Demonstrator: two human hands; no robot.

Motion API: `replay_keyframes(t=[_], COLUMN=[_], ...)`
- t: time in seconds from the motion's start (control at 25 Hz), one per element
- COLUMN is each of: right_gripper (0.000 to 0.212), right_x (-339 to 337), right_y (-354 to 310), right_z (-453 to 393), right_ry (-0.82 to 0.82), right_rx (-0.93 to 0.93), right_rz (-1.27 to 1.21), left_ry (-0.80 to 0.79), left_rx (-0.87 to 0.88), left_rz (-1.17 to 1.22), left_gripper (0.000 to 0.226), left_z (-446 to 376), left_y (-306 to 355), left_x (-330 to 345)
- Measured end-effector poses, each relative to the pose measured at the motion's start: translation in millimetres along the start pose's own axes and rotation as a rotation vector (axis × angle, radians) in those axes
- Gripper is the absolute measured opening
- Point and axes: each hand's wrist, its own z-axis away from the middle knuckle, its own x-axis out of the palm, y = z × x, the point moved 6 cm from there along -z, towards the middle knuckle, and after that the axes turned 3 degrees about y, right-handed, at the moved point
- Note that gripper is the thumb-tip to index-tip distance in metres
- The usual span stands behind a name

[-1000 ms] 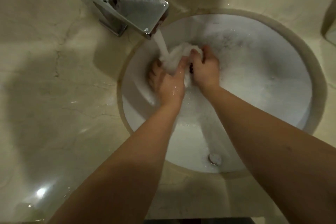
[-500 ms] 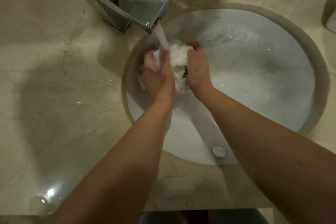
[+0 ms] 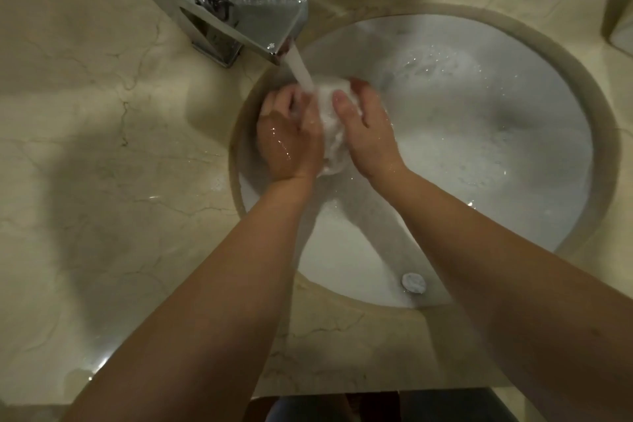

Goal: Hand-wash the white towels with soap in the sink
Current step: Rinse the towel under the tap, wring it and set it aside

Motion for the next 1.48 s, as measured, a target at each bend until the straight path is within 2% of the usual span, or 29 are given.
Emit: replay_keyframes(t=[0.08,0.16,0.28,0.48,0.64,0.76,0.92,1.0,1.08,1.2,1.28,1.36,1.48], right_gripper=[0.048,0.053,0.058,0.047,0.061,0.065,0.065,0.069,0.075,0.076,0.076,0.078,0.063], right_x=[0,4,4,-9,3,8,10,5,2,-1,-4,-6,-10], right_y=[2,10,21,-1,4,6,18,31,36,35,39,44,45], right_z=[-4,-8,-11,-5,4,9,14,13,5,-12,-23,-32,-43], right_ry=[0.076,0.093,0.086,0.109,0.07,0.192,0.354,0.4,0.414,0.382,0.318,0.228,0.181], right_rx=[0.026,0.123,0.15,-0.115,-0.187,-0.164,-0.049,0.02,0.05,0.005,-0.002,0.028,-0.008], right_rz=[-0.124,-0.2,-0.08,0.016,0.131,0.153,0.045,0.023,0.062,0.206,0.23,0.237,0.282], left_ry=[0.019,-0.004,-0.128,-0.25,-0.327,-0.285,-0.304,-0.309,-0.317,-0.272,-0.213,-0.145,-0.014], left_rx=[0.035,0.028,-0.051,0.078,-0.194,-0.294,-0.416,-0.371,-0.262,-0.096,0.016,0.039,0.118], left_rz=[0.056,0.078,0.131,0.106,0.373,0.434,0.382,0.244,0.124,0.085,0.055,0.028,-0.066], left_gripper=[0.041,0.046,0.045,0.038,0.022,0.032,0.029,0.033,0.047,0.06,0.056,0.054,0.037], left_z=[-1,0,1,2,4,3,5,2,-4,-9,-8,-7,-7], left_y=[17,22,0,-9,-13,-13,-11,-9,-11,-11,-8,-9,-9], left_x=[3,9,22,28,35,37,52,60,68,75,77,77,82])
